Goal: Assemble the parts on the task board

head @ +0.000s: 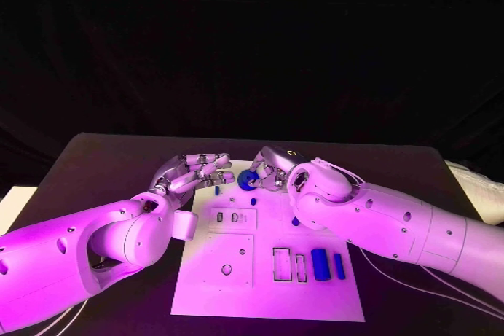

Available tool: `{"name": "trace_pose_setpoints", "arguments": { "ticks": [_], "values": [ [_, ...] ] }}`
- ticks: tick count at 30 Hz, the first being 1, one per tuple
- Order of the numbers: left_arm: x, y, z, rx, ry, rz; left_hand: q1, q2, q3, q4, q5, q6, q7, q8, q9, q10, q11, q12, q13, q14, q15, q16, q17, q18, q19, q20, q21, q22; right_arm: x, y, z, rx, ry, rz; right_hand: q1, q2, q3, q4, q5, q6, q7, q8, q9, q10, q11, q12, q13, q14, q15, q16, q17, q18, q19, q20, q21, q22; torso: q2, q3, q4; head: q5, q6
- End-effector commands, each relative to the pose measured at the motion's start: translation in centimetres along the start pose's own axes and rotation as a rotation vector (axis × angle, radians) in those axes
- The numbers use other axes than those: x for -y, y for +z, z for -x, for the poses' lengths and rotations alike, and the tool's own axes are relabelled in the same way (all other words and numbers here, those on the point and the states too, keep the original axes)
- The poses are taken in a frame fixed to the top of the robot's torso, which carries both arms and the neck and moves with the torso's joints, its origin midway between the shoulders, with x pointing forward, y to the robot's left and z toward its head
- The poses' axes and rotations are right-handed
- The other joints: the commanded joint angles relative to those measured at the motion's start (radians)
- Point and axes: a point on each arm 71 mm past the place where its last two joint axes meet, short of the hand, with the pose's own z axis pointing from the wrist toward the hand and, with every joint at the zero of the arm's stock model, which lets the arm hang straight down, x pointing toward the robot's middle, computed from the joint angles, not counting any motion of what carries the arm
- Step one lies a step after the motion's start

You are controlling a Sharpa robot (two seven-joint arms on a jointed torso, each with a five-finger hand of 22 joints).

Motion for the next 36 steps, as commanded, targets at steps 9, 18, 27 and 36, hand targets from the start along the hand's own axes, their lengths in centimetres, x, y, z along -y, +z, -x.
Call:
{"name": "trace_pose_setpoints", "arguments": {
  "ticks": [9, 18, 27, 36],
  "values": [
    [0.1, 0.0, -0.2, -0.017, -0.009, -0.004, 0.010, -0.002, -0.001, -0.005, -0.005, -0.004, 0.002, -0.003, -0.001, -0.009, 0.001, -0.004, -0.001, -0.003, 0.004, -0.005, 0.001, 0.012, 0.008, 0.001, -0.005, -0.001, 0.1, -0.1, 0.2, 0.027, 0.022, 0.014, 0.021, -0.039, -0.028, 0.024, -0.049, -0.120, 0.028, -0.008, -0.006, -0.052, 0.024, -0.099, -0.028, 0.087, 0.028, 0.012, 0.181, -0.010, -0.006, 0.029, -0.011, -0.011, 0.000, 0.0007, -0.0002, -0.003, 0.001],
    [0.1, 0.0, -0.1, -0.013, -0.007, -0.003, 0.011, -0.002, -0.001, -0.007, -0.005, -0.004, 0.002, -0.003, -0.001, -0.009, 0.001, -0.004, -0.001, -0.004, 0.004, -0.006, 0.001, 0.012, 0.008, 0.001, -0.005, -0.002, 0.9, -0.7, 0.2, -0.011, 0.077, 0.017, 0.017, -0.018, -0.032, 0.051, -0.001, -0.071, 0.018, 0.006, 0.003, -0.017, 0.016, -0.032, 0.019, 0.089, 0.022, 0.016, 0.191, -0.013, 0.003, 0.027, -0.002, 0.007, 0.001, 0.0004, 0.0001, -0.003, 0.003],
    [0.1, 0.0, -0.1, -0.014, -0.008, -0.002, 0.011, -0.002, -0.001, -0.007, -0.006, -0.005, 0.002, -0.003, -0.001, -0.009, 0.002, -0.004, -0.001, -0.004, 0.004, -0.007, 0.001, 0.012, 0.008, 0.001, -0.006, -0.002, 0.5, -0.4, -0.4, -0.053, 0.099, 0.021, -0.005, 0.001, -0.040, 0.069, 0.038, -0.051, 0.014, 0.006, 0.003, -0.005, 0.012, -0.007, 0.038, 0.091, 0.019, 0.019, 0.200, -0.015, 0.010, 0.024, 0.004, 0.020, 0.000, -0.0002, 0.0000, -0.003, 0.000],
    [0.1, 0.0, -0.2, -0.015, -0.008, -0.001, 0.011, -0.002, -0.001, -0.008, -0.006, -0.005, 0.002, -0.003, -0.001, -0.010, 0.002, -0.004, -0.001, -0.005, 0.004, -0.007, 0.001, 0.012, 0.007, 0.002, -0.006, -0.002, 0.5, 0.2, -1.4, -0.087, 0.092, 0.003, -0.005, 0.001, -0.043, 0.067, 0.040, -0.057, 0.015, -0.001, 0.001, -0.005, 0.013, -0.007, 0.038, 0.091, 0.019, 0.019, 0.199, -0.015, 0.010, 0.024, 0.004, 0.020, -0.001, -0.0011, 0.0030, -0.005, -0.002]
  ]
}}
